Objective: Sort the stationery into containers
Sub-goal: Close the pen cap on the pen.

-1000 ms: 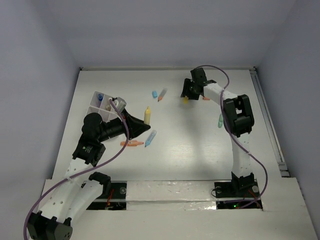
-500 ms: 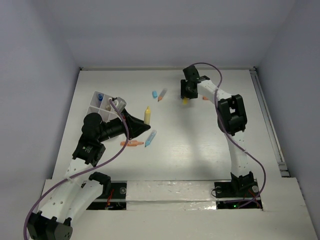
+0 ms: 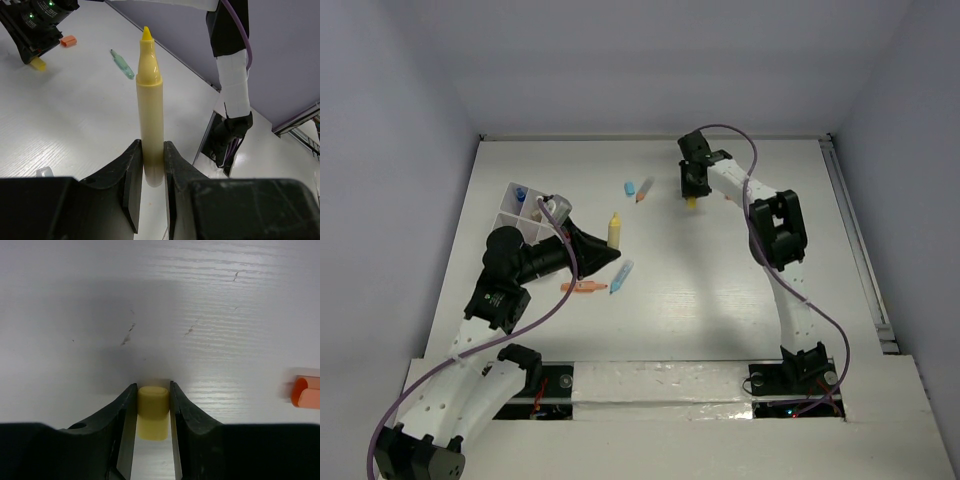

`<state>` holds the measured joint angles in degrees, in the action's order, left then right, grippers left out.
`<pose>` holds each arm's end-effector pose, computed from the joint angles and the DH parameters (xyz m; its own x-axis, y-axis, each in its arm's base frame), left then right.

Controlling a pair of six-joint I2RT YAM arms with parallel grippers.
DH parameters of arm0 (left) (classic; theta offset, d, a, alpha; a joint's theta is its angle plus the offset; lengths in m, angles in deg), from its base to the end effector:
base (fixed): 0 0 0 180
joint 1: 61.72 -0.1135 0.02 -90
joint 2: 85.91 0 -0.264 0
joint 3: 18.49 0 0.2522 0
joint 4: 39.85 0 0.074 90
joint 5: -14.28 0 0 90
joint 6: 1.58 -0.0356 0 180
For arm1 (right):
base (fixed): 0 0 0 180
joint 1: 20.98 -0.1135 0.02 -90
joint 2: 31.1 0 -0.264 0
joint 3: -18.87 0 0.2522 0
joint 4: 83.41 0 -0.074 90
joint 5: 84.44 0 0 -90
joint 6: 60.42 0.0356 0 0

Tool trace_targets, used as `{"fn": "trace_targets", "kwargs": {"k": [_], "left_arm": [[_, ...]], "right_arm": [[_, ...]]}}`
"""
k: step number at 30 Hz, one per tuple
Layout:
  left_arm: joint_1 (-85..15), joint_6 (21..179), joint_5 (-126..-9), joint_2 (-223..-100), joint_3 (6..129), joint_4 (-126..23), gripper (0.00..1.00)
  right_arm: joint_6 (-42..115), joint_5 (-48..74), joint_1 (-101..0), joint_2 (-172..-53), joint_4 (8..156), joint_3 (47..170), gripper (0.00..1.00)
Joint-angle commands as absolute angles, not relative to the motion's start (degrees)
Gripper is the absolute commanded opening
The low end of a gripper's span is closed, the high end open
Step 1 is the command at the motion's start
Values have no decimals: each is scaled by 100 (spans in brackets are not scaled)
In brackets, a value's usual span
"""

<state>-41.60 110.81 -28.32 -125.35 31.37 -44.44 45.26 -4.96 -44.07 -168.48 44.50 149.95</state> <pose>0.1429 -0.0802 0.3368 -0.2624 -0.1785 -0.9483 0.8874 0.3414 -0.3098 0.4828 0.1988 0.1718 -0.8347 -0.0670 -0.5467 -0.0748 0.9972 -0.0080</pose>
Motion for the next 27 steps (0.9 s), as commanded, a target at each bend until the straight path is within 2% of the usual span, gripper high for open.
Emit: {"fn": "trace_targets", "kwargs": {"k": [1, 4, 8, 12, 16, 21, 27], "left_arm": [[-4194, 11074, -2887, -12458, 3113, -4218, 0], [-4194, 11171, -2958, -12537, 3079, -4201, 0], [-4142, 11478, -3089, -12626, 2912, -4052, 0], [-3914, 11786, -3343, -12704, 2867, -3709, 0], [-3755, 11734, -3537, -12906, 2990, -3743, 0], [-3755, 11409, -3713, -13135, 3166, -4103, 0], [-3755, 11242, -3863, -13205, 3254, -4280, 0]], "right_arm": [[4654, -473, -4480, -16672, 4625, 14690, 8], [4768, -332, -4480, -16120, 5334, 14067, 1], [4899, 37, -4541, -14829, 6585, 12775, 0], [5461, 921, -4682, -13074, 8005, 11222, 1], [6068, 1145, -5121, -11938, 9105, 10445, 2], [6666, 1075, -5692, -11188, 10048, 9759, 2], [6755, 987, -6237, -11011, 10630, 9626, 2]]}}
